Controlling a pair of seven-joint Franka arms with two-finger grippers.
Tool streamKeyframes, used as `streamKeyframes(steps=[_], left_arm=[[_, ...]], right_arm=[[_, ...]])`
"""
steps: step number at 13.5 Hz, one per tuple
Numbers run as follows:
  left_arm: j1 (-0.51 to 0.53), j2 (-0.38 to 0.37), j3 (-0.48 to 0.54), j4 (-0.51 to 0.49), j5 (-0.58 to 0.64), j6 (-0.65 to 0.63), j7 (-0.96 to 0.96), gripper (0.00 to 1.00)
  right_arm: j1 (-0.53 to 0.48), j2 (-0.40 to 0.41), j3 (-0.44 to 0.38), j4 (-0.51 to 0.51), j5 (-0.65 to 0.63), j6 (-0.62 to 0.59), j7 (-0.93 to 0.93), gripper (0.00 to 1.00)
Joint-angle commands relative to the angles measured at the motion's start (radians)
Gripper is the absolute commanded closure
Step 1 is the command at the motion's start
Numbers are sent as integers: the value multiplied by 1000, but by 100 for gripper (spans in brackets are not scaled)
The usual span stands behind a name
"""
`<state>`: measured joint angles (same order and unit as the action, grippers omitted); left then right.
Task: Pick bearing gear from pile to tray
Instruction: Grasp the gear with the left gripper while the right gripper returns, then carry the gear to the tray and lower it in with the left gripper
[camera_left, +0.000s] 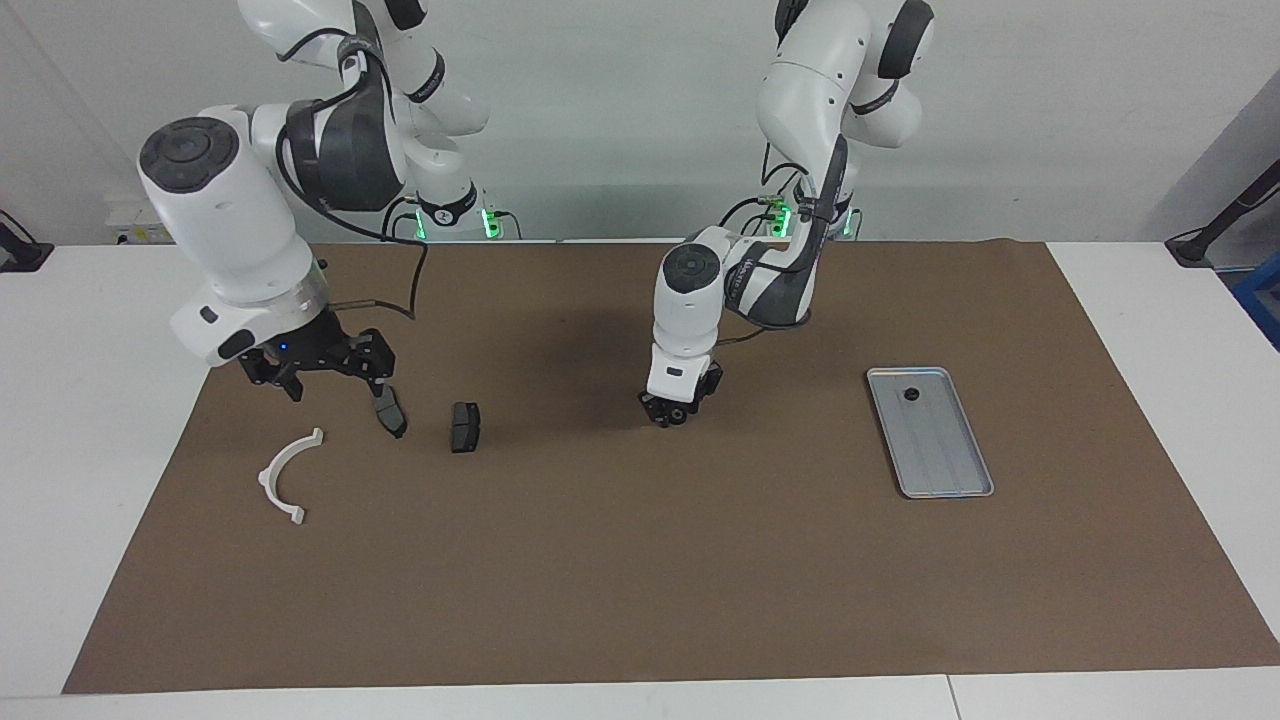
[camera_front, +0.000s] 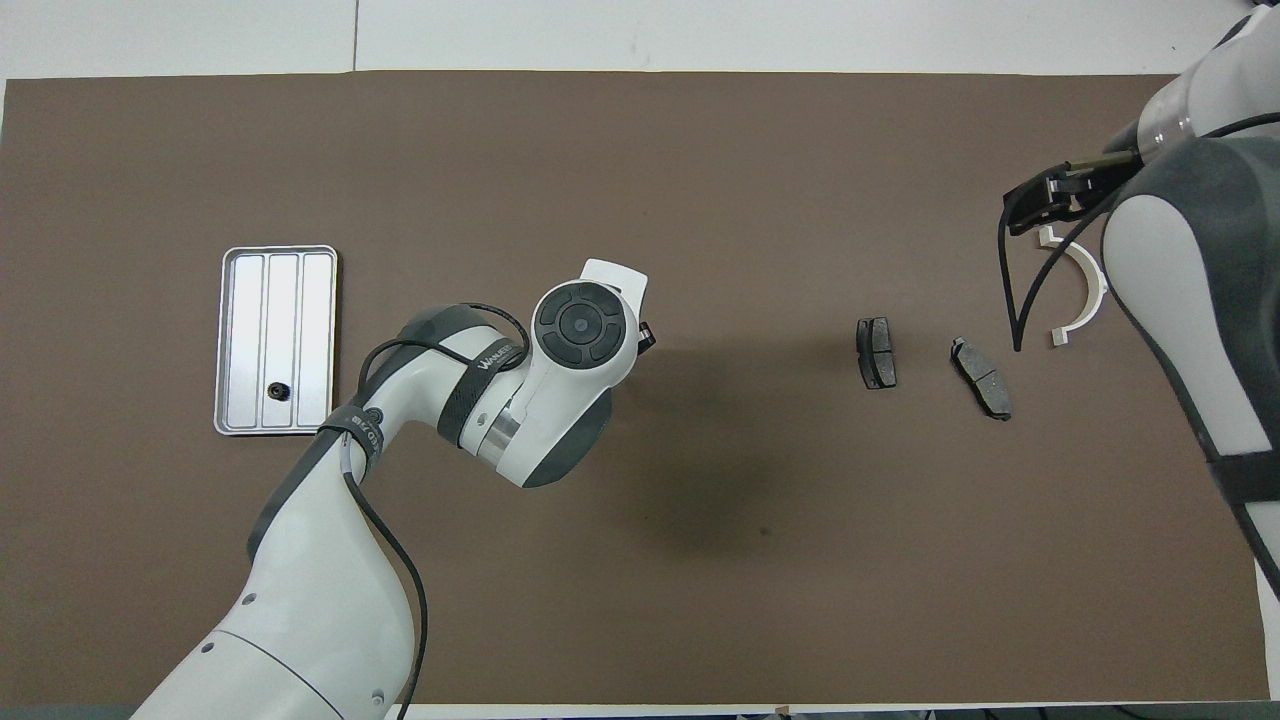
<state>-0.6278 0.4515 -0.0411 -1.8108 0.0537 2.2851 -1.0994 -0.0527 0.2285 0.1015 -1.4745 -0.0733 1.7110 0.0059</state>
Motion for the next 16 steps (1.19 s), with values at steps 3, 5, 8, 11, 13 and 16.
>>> streamKeyframes(steps=[3, 5, 8, 11, 13, 16], left_arm=[[17, -17, 15, 57, 25, -128, -21, 100], [89, -91, 13, 30, 25, -174, 98, 100], [297, -209, 9, -41, -1, -239, 437, 100], [497, -208, 10, -47, -15, -233, 837, 100], [559, -191, 10, -50, -15, -184, 958, 100], [608, -128, 12, -61, -14, -83, 1030, 100]], right_arm=[[92, -210, -120, -141, 30, -77, -34, 0], [97, -247, -126, -148, 32, -109, -35, 0], [96, -259, -126, -150, 74, -142, -37, 0], [99, -258, -126, -167, 86, -145, -34, 0], [100, -258, -126, -175, 87, -145, -30, 0], [100, -256, -126, -175, 87, -142, -29, 0]])
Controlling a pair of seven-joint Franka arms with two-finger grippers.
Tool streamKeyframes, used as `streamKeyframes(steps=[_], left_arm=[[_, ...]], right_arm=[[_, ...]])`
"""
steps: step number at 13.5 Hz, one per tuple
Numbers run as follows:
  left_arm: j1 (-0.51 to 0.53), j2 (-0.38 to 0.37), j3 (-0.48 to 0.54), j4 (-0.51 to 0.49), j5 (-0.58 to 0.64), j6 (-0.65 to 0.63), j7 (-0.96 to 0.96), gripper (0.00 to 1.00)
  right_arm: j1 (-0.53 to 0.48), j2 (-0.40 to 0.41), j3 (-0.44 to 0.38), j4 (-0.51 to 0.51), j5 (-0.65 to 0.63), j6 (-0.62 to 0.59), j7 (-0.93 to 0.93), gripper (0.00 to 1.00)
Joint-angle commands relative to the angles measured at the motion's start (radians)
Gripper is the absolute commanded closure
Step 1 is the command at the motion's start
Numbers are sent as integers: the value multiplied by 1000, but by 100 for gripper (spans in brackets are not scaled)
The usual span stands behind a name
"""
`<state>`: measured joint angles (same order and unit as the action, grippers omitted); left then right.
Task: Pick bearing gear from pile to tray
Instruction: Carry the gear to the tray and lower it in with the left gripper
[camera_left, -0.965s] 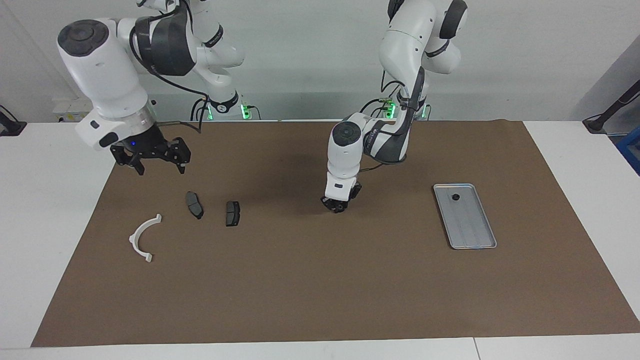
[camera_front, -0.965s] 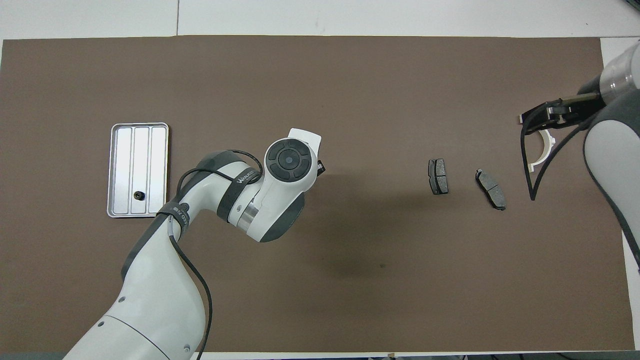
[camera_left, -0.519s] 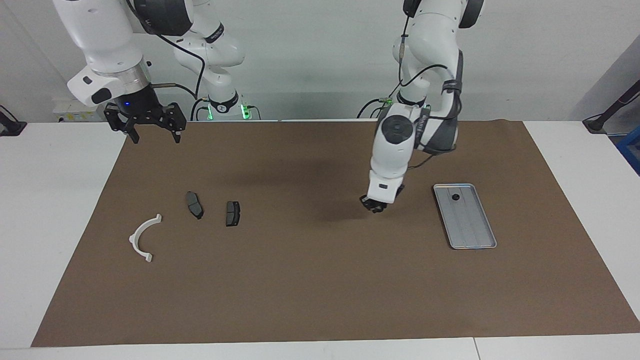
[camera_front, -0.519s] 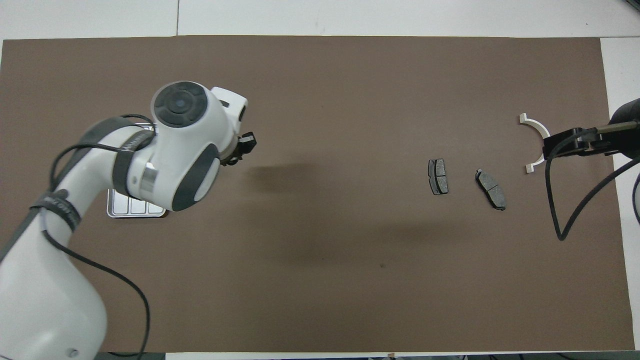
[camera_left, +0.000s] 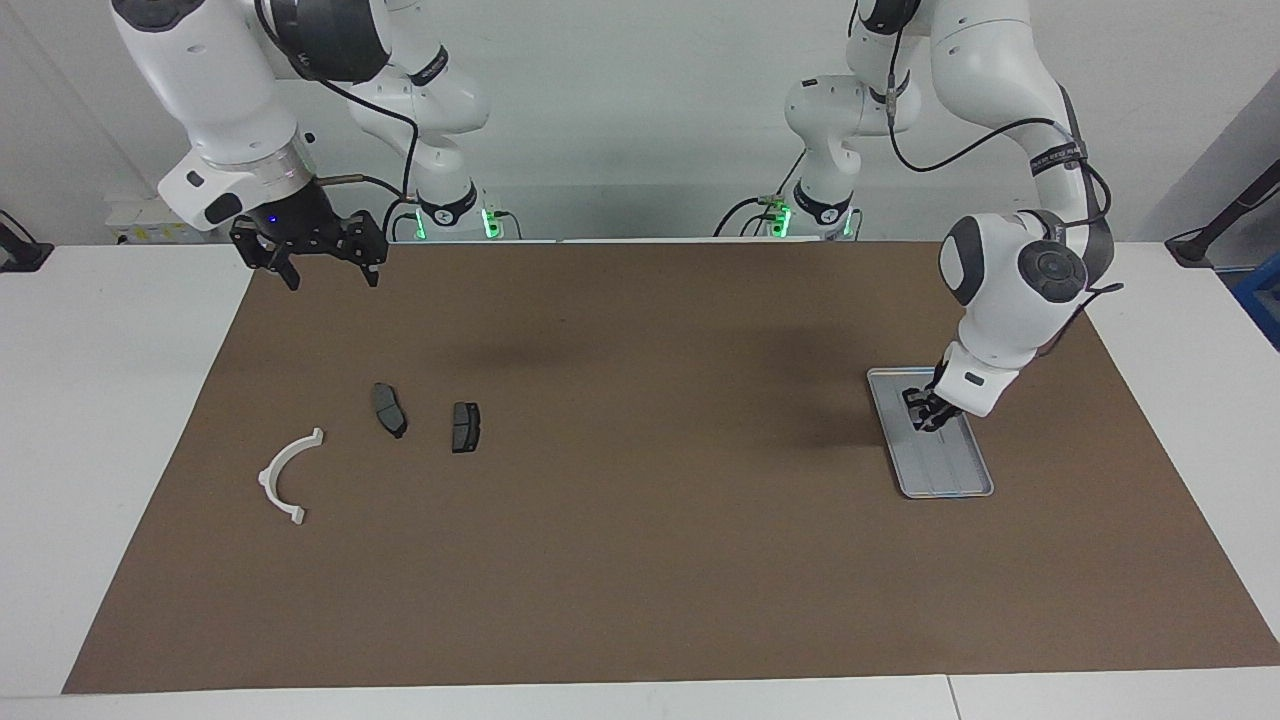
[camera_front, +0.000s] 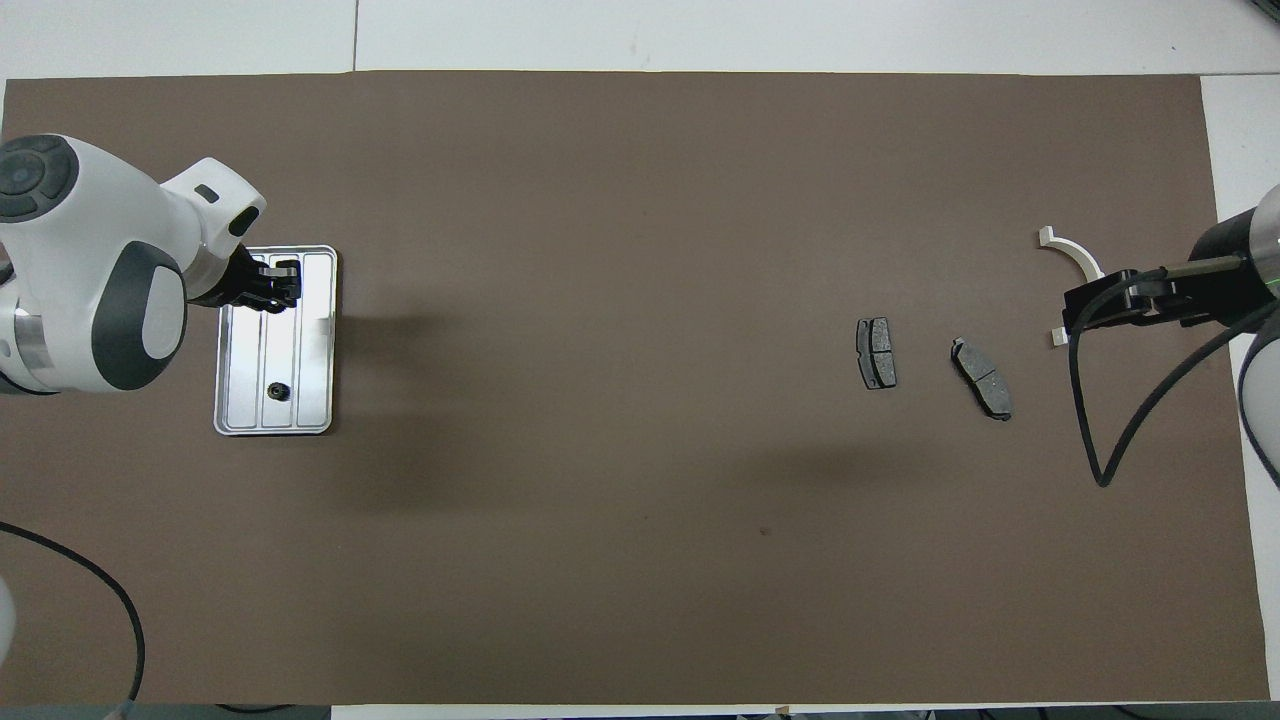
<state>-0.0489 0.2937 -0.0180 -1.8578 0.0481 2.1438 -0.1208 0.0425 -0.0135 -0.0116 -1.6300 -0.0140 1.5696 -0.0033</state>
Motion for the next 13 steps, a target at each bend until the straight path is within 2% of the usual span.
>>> streamKeyframes(steps=[1, 4, 10, 11, 12, 13], left_arm=[[43, 30, -13, -24, -8, 70, 70, 100], [61, 48, -13, -72, -8, 149, 73, 100], [77, 47, -13, -116, -8, 189, 79, 100], [77, 47, -13, -119, -10, 191, 79, 80], [78, 45, -13, -120, -8, 186, 81, 21], [77, 45, -13, -113, -8, 173, 81, 0]], right_arm=[[5, -14, -11, -17, 26, 10, -20, 0], [5, -6, -13, -10, 19, 29, -20, 0], [5, -5, -11, -10, 11, 38, -20, 0], [5, -5, -11, -8, 11, 38, -20, 0], [5, -5, -11, -10, 11, 37, -20, 0], [5, -5, -13, -8, 11, 37, -20, 0]])
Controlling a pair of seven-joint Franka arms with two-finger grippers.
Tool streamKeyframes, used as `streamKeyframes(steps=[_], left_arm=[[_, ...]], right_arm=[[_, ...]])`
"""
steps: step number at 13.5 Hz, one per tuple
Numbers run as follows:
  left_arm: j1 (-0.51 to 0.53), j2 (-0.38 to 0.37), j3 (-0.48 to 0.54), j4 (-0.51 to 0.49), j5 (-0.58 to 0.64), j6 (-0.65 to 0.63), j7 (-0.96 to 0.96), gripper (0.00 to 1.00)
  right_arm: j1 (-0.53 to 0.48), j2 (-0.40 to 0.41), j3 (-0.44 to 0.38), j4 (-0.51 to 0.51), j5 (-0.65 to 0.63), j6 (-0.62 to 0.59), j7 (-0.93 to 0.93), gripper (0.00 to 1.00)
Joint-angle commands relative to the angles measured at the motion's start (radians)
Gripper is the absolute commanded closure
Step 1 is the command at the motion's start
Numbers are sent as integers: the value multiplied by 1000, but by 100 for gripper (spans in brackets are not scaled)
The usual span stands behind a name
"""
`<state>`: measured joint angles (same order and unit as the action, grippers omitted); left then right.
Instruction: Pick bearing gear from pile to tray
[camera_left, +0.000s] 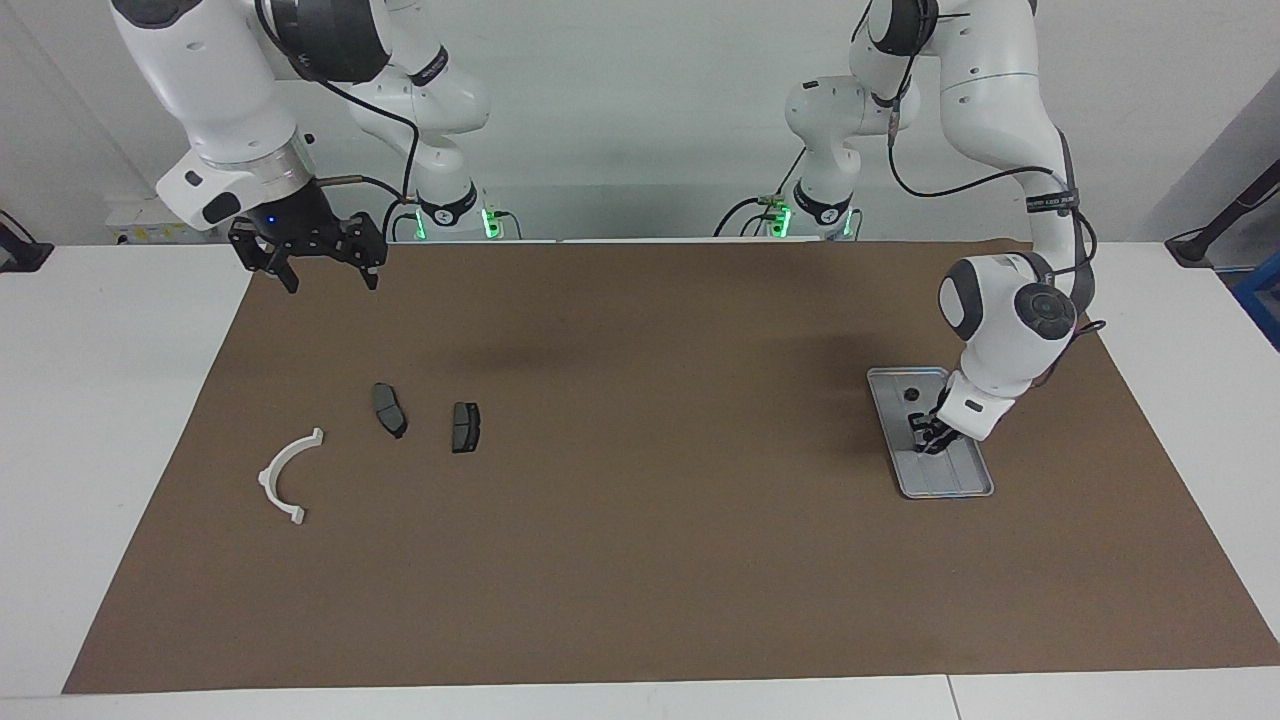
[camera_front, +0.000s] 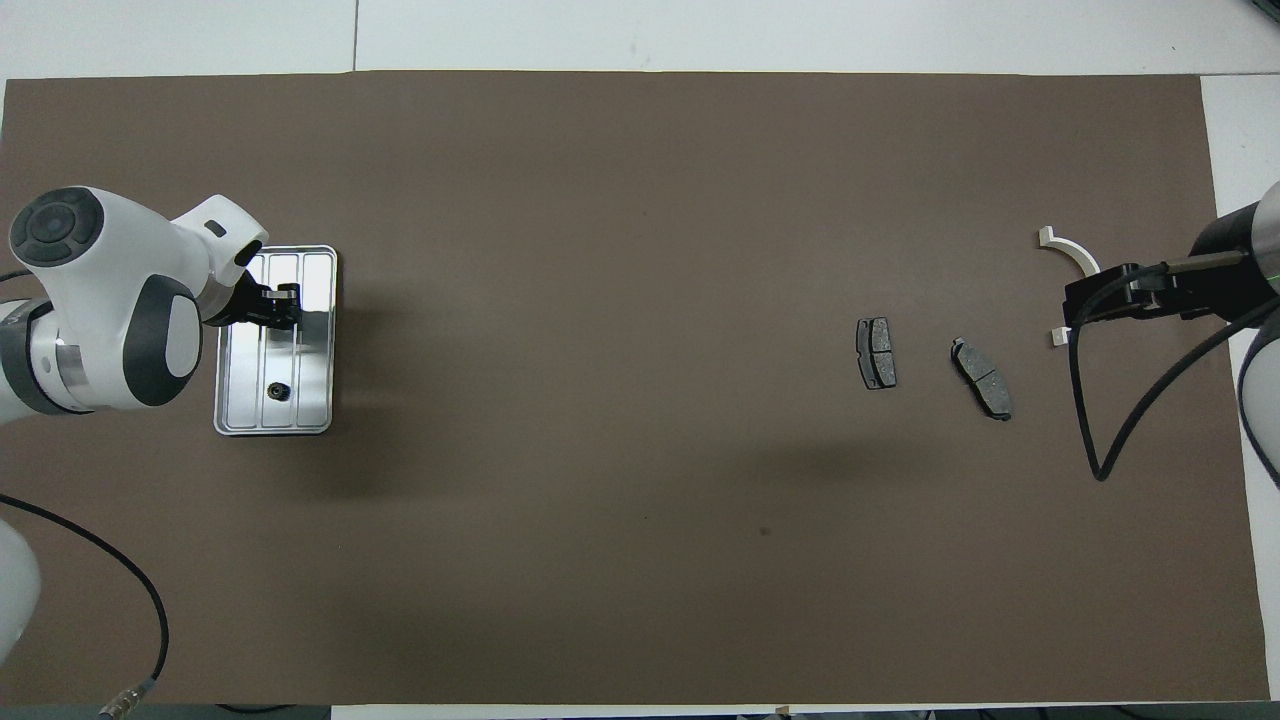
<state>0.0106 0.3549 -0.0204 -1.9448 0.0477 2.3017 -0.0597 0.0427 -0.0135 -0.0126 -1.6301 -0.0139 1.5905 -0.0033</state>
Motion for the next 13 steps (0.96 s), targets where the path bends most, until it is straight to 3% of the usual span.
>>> streamKeyframes(steps=[1, 6, 10, 13], left_arm=[[12, -20, -10, -23, -8, 13, 18, 0], [14, -215, -12, 1, -9, -255, 18, 0], [3, -293, -18, 104, -66, -499, 11, 0], [6, -362, -16, 130, -66, -573, 9, 0]], right_arm=[[5, -5, -12, -10, 11, 16, -20, 0], [5, -3, -10, -8, 11, 17, -20, 0], [5, -2, -12, -5, 8, 35, -20, 0], [3, 1, -12, -2, 5, 39, -18, 0]])
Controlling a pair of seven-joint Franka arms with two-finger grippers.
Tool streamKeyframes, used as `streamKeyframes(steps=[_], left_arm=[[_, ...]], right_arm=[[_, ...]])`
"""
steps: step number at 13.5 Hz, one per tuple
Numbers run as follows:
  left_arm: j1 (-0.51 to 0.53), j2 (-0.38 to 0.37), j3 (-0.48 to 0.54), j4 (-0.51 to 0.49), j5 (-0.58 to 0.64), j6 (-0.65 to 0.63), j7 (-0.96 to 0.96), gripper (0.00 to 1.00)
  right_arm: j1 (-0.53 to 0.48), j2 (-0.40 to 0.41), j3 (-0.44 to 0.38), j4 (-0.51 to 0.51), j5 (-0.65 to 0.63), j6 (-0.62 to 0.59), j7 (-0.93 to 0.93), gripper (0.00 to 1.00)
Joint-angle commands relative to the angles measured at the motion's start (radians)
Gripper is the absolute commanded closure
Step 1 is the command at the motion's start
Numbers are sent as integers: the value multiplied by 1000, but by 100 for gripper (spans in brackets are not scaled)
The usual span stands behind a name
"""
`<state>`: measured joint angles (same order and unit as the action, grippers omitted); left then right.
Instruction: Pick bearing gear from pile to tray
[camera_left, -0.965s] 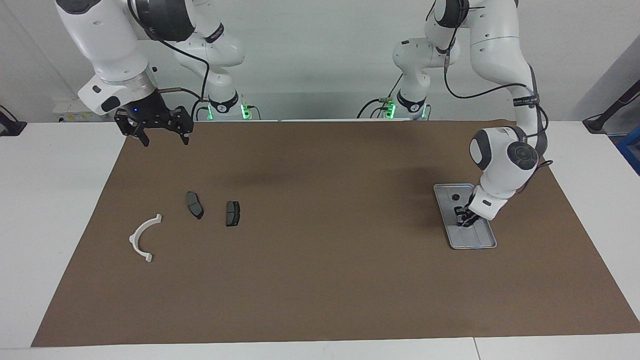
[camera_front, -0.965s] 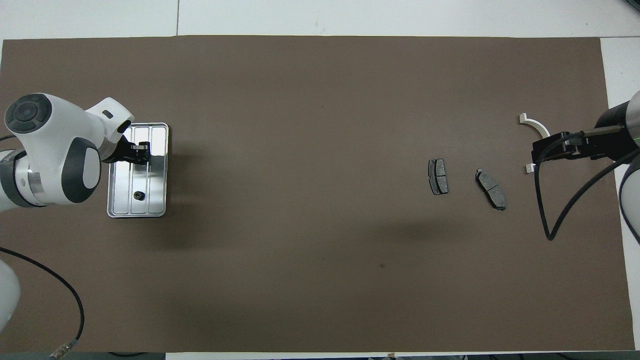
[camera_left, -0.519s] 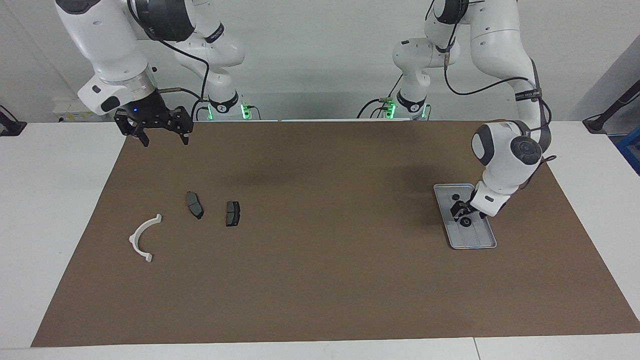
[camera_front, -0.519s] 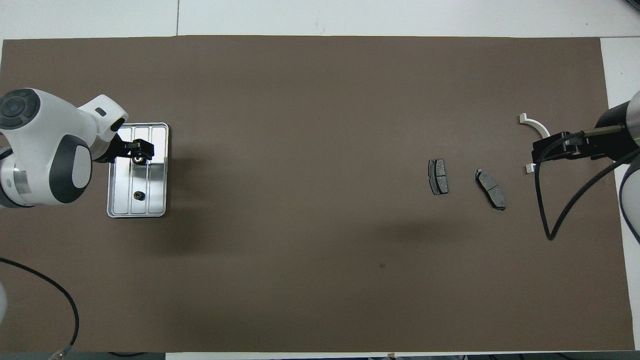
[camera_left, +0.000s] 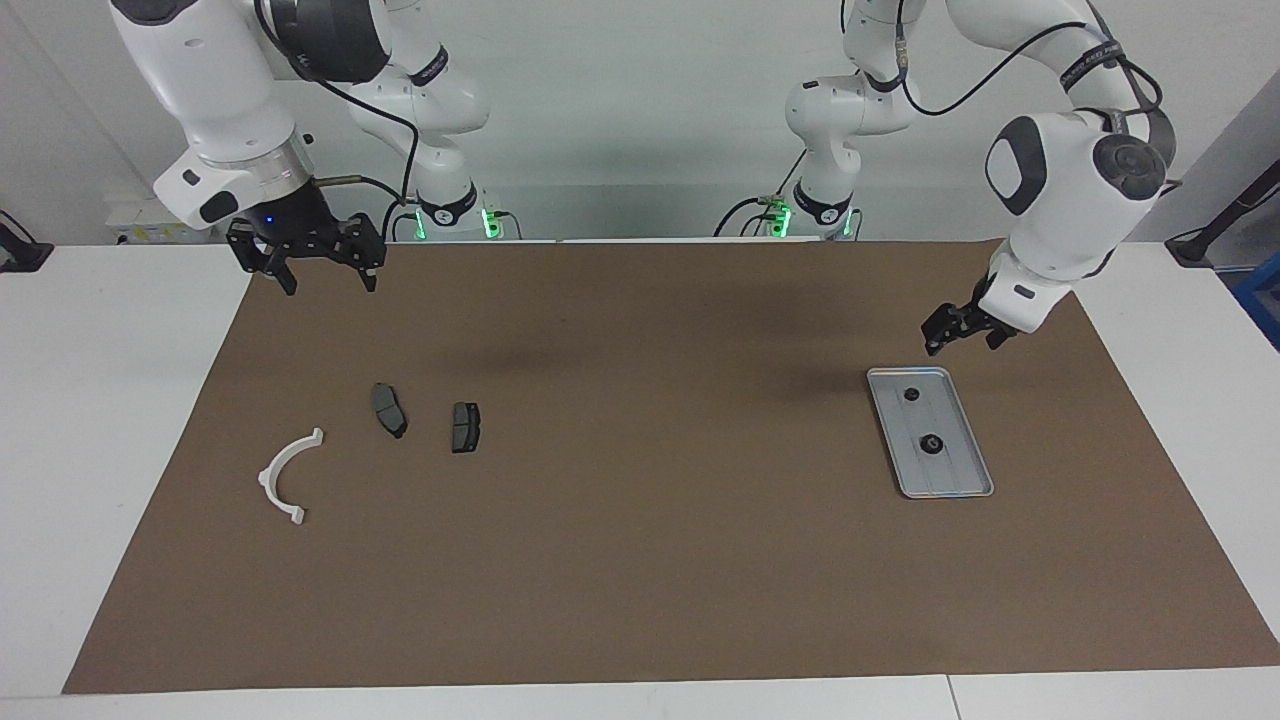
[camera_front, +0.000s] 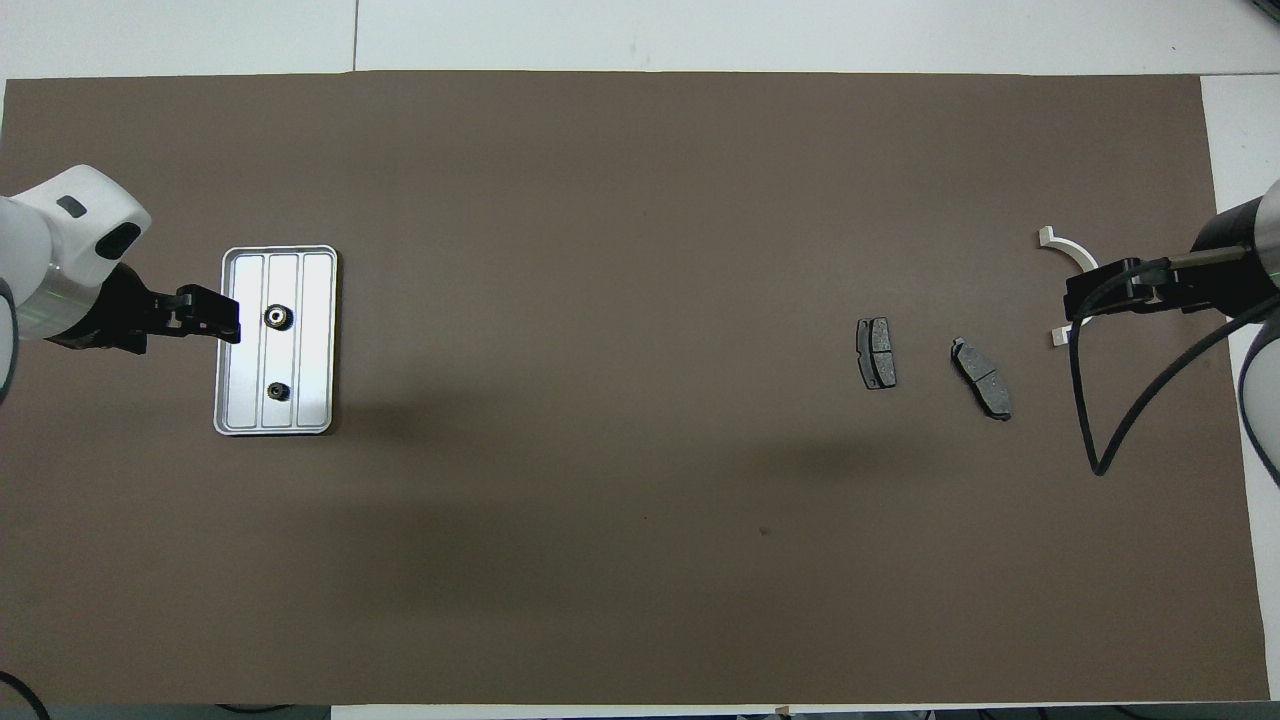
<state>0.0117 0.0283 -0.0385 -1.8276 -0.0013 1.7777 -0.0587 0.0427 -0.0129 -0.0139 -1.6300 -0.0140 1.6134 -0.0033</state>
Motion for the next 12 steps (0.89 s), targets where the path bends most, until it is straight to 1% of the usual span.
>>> streamKeyframes(steps=[1, 3, 4, 7, 8, 9, 12], left_arm=[[14, -69, 3, 13, -17, -87, 10, 0], [13, -80, 15, 19, -17, -147, 17, 0], [5, -80, 17, 31, -17, -152, 17, 0], [2, -83, 11, 33, -16, -95, 19, 0], [2, -82, 8, 37, -16, -96, 19, 0], [2, -76, 5, 59, -16, -116, 19, 0], [2, -36, 2, 166, -9, -182, 20, 0]], right_arm=[[0, -1, -11, -2, 5, 19, -18, 0], [-3, -2, -12, -2, 5, 23, -20, 0], [-3, -4, -12, -2, 5, 23, -18, 0], [3, -4, -12, -2, 5, 25, -18, 0], [5, -4, -12, -2, 5, 25, -18, 0], [5, -4, -11, -2, 5, 23, -18, 0], [5, -5, -11, -2, 5, 23, -18, 0]])
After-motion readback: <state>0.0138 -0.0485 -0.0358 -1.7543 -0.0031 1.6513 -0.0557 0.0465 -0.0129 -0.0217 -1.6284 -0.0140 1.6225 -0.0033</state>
